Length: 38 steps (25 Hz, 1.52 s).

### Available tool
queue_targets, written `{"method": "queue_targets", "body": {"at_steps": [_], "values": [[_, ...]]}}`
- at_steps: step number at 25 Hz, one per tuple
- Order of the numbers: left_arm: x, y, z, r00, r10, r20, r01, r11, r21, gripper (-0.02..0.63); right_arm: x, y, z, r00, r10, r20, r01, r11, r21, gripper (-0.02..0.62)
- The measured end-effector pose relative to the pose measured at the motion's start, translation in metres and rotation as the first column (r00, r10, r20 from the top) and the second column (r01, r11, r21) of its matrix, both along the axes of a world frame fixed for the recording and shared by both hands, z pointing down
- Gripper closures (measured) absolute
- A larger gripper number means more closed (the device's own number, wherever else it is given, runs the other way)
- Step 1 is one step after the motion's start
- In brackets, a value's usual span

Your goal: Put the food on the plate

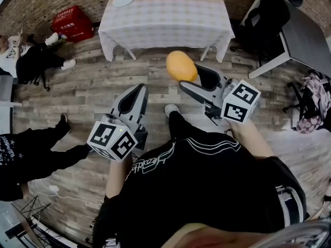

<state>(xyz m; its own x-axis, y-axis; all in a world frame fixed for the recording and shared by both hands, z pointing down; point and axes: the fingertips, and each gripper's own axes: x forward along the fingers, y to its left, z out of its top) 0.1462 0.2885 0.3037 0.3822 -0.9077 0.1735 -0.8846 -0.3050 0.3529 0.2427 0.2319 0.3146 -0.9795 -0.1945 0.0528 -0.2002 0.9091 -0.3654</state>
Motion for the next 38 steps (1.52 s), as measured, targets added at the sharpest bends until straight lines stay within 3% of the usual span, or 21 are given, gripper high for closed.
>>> {"method": "queue_targets", "body": {"at_steps": [5, 22, 28, 38], "values": [[-0.035, -0.054, 0.0, 1.0, -0.025, 0.0, 0.025, 1.0, -0.013, 0.6, -0.034, -0.059, -0.002, 1.0, -0.016, 0.011, 0.016, 1.0, -0.012, 0.316], [-0.099, -0.23, -0.019, 0.999, -0.045, 0.03, 0.046, 0.998, -0.031, 0.598, -0.104, -0.235, -0.02, 0.998, -0.045, 0.052, 0.047, 0.999, -0.024, 0.316], [-0.111, -0.256, -0.02, 0.997, -0.077, 0.025, 0.077, 0.997, -0.015, 0.598, -0.119, -0.262, -0.023, 0.995, -0.079, 0.061, 0.08, 0.997, -0.011, 0.316], [-0.132, -0.255, -0.021, 0.994, -0.105, 0.041, 0.105, 0.994, 0.004, 0.598, -0.141, -0.267, -0.03, 0.99, -0.106, 0.089, 0.105, 0.994, 0.009, 0.316]]}}
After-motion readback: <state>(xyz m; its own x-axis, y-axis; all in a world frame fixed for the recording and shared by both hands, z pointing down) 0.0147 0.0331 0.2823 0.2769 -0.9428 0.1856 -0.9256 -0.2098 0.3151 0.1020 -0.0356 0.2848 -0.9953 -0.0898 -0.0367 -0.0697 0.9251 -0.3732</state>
